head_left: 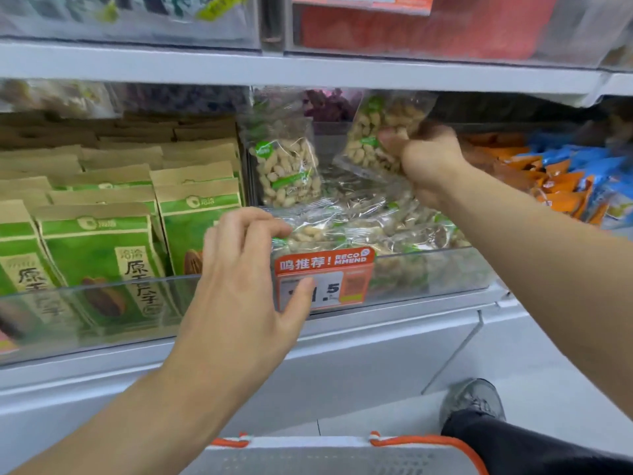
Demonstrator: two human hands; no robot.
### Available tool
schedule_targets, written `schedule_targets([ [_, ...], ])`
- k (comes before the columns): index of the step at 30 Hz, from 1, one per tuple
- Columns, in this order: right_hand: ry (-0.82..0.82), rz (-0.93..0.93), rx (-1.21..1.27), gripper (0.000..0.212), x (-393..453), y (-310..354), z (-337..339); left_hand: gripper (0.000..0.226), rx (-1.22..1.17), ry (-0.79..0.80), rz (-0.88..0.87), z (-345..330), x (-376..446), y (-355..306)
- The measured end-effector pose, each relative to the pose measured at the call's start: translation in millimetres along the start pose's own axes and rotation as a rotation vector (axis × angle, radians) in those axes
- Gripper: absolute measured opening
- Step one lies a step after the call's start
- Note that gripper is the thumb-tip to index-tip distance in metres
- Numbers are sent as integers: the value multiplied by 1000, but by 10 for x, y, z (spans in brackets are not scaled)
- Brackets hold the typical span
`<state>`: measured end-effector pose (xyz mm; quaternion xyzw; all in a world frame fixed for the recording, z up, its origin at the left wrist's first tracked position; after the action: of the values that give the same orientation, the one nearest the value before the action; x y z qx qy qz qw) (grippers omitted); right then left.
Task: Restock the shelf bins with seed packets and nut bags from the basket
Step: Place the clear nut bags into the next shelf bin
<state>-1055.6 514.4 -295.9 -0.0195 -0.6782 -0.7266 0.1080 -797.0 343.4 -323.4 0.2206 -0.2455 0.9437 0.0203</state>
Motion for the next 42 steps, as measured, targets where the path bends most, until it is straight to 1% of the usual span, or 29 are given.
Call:
schedule_targets([
  [2,13,-14,-15,51,229,-16,-97,37,2,-17,-5,-14,2,5],
  [4,24,-35,-14,65,388,-32,-205,34,4,-30,-5,-26,10,13],
  [5,35,-16,-21,70,465,-37,-254,33,-1,-32,0,-33,15,16],
  [7,86,33,-56,63,583,-48,-382,30,-9,-36,10,-38,23,14],
  [9,150,27,-203,60,640,-47,-498,27,-2,-38,12,-42,33,5],
  [11,222,12,-417,69,653,-13,-570,31,-12,-28,20,-41,44,7],
  [12,242,6,-478,74,663,12,-577,31,-20,-21,27,-35,50,8],
  [13,257,-5,-492,76,674,34,-575,30,-26,-15,32,-29,55,6],
  [16,371,-30,-454,61,674,77,-545,27,-38,-8,41,-10,67,0],
  [20,463,-91,-378,55,683,96,-525,25,-36,-4,36,-2,67,-2],
  [23,499,-170,-259,48,670,112,-494,24,-41,4,30,3,46,3],
  [25,476,-192,-228,45,688,95,-523,21,-37,-2,25,7,36,10],
  [26,457,-182,-257,46,702,85,-551,18,-31,-6,23,8,37,13],
  [27,415,-155,-320,53,729,77,-566,17,-28,-9,22,2,40,14],
  [29,291,-78,-535,72,769,103,-566,15,-30,-9,23,-9,48,17],
  [32,99,-27,-889,81,711,187,-554,13,-47,-6,29,-1,58,-1],
  [33,55,-19,-928,82,707,197,-540,13,-52,-5,28,-1,60,-4],
  [34,26,-5,-910,80,699,194,-531,13,-54,-3,26,-3,61,0],
  [37,9,24,-560,63,665,69,-482,13,-52,-4,21,-2,62,11],
  [38,-10,39,-518,60,657,47,-463,13,-54,-6,19,1,65,11],
  [40,-45,71,-629,52,639,70,-479,12,-63,-6,20,9,72,9],
  [42,-81,91,-885,44,613,136,-533,10,-69,0,23,7,84,9],
])
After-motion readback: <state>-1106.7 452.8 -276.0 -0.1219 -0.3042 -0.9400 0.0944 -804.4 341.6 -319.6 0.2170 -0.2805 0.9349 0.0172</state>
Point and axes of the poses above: each hand's wrist, its own x-axis towards the middle knuckle, its own z-axis out of the back of the hand, y = z × x, the point moved 4 cm from there along x, towards the middle knuckle, and after that the axes turned 8 degrees about y, right-handed, at the moved point
